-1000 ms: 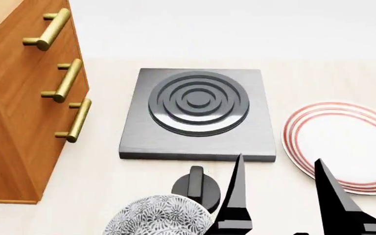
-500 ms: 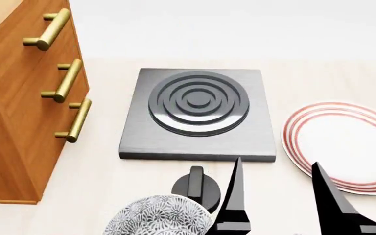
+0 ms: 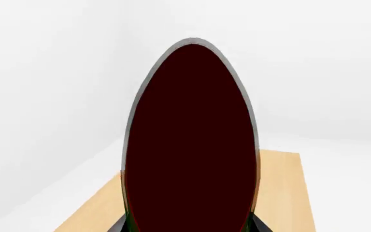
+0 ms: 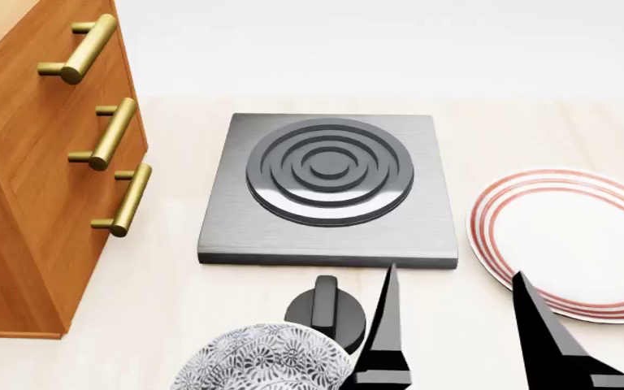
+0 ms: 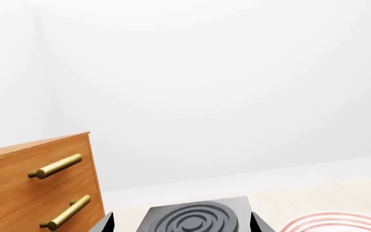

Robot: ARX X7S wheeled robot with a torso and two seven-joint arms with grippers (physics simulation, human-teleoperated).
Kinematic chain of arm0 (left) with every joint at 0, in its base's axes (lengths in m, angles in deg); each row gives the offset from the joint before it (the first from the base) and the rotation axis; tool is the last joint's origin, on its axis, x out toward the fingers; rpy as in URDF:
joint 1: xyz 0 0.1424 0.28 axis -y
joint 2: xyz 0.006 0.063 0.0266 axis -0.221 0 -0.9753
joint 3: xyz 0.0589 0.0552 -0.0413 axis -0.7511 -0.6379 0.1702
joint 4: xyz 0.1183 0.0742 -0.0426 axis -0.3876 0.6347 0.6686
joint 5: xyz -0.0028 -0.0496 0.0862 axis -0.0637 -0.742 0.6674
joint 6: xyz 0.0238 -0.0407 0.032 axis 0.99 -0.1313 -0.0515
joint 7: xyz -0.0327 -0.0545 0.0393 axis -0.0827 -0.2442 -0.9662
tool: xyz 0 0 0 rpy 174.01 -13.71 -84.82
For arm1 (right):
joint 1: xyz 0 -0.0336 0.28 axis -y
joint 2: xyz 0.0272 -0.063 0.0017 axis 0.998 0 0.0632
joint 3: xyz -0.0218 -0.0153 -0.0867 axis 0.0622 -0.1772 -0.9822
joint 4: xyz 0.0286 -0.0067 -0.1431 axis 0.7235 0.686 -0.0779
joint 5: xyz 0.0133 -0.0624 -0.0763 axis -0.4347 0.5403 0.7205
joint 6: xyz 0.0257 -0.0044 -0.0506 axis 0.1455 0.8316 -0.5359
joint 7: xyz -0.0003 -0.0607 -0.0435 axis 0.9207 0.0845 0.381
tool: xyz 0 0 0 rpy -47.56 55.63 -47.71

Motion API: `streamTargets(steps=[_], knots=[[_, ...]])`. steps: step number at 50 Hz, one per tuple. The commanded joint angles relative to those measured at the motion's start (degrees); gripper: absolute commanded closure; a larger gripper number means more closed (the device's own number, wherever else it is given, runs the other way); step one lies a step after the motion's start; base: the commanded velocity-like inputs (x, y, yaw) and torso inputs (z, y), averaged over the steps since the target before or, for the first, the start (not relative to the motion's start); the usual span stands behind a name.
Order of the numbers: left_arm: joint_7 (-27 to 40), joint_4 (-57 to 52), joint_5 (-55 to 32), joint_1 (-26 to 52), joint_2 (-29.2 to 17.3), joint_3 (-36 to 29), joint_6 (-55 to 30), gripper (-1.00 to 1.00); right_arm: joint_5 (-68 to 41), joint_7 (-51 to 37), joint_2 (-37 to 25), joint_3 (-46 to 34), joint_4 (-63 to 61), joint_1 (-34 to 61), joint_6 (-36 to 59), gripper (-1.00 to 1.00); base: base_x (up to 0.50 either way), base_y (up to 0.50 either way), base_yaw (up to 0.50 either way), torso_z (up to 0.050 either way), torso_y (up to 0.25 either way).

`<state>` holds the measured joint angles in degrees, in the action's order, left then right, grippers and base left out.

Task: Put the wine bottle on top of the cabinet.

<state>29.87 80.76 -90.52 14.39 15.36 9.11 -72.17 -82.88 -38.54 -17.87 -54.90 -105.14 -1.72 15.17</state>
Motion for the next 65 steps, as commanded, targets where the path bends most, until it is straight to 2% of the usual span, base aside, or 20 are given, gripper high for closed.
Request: streamTargets(steps=[1,30,47,48,49,65], knots=[[-0.4,-2.3,-1.9,-4.2,0.7,3.2,1.1,1.0,1.4,1.3,1.1,0.9,-0.1,-0.3,-0.2,-1.0,0.0,0.0,0.0,0.0,0.0],[0.4,-1.4,-2.1,-12.5,0.3,3.6,4.1,1.0,1.8,1.4,1.1,-0.3,0.7,-0.4,-0.9,-1.0,0.0,0.0,0.0,0.0,0.0],[0.0,-1.3,-0.8,-11.8,0.1,1.8,3.5,1.0,1.9,1.4,1.0,-0.7,1.2,-0.4,-1.2,-1.0,0.0,0.0,0.0,0.0,0.0],[-0.6,-0.6,-1.8,-11.6,0.4,3.1,4.3,1.0,1.9,1.3,1.0,-0.8,1.1,-0.3,-1.1,-1.0,0.0,0.0,0.0,0.0,0.0],[-0.5,-0.9,-1.6,-11.5,0.3,2.8,4.2,-1.0,2.0,1.3,1.0,-0.8,1.2,-0.3,-1.1,-1.0,0.0,0.0,0.0,0.0,0.0],[-0.9,-0.2,-1.6,-11.7,0.4,2.9,5.0,-1.0,2.2,1.4,1.0,-1.6,1.8,-0.2,-1.2,-1.0,0.0,0.0,0.0,0.0,0.0]])
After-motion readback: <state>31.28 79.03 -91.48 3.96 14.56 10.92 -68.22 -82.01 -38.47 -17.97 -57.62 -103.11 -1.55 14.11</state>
